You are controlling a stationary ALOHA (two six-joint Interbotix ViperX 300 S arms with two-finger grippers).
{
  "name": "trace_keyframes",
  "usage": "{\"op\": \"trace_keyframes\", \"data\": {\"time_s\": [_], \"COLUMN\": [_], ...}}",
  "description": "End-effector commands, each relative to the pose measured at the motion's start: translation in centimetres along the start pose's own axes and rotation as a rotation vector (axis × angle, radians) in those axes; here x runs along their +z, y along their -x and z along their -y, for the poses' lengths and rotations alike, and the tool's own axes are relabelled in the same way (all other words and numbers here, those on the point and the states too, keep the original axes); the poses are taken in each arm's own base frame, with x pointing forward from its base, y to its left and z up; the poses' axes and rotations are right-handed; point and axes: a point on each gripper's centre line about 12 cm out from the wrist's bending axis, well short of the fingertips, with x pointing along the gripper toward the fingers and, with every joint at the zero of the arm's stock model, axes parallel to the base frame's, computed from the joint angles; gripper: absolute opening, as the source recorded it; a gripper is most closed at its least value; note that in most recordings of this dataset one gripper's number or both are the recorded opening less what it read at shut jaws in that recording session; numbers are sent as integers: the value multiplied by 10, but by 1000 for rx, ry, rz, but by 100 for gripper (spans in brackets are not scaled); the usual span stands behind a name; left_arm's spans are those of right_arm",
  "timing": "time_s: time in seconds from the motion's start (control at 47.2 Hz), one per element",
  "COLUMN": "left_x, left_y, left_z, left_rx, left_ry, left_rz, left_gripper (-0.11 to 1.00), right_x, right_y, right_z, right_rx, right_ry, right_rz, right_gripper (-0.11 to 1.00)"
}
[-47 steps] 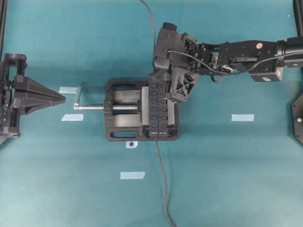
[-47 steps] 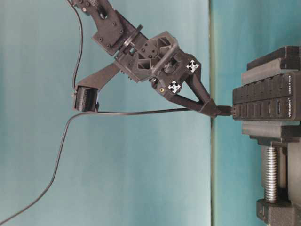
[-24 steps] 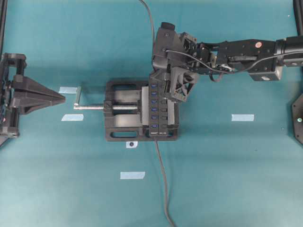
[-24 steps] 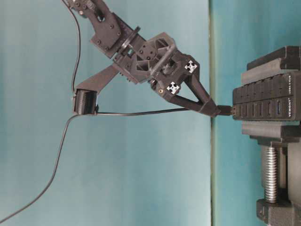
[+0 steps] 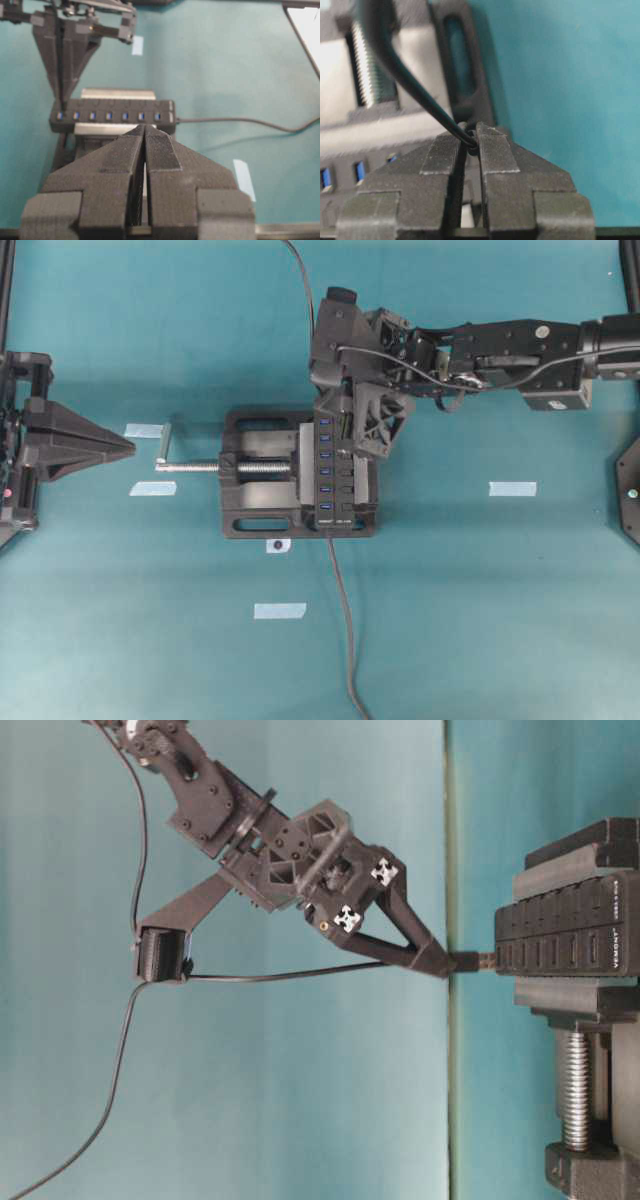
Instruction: Insert the USB into the front port of the fixed hub.
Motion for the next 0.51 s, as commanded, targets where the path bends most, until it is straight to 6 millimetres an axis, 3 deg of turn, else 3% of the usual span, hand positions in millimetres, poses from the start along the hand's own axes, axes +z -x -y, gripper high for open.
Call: {"op": "trace_keyframes", "data": {"time_s": [0.0,0.487], "left_x": [5,5], "left_y": [0,0], "left_z": [0,0], "left_rx": [-2,-2], "left_ry": [0,0], "left_rz": [12,12], "left_gripper": [0,0], "right_x": [20,30], "right_y": [21,45], "right_z": [-4,-28], "right_rx": [7,56], "right_ry": [4,16], "right_rz": [60,98], "right_gripper": [4,4]}}
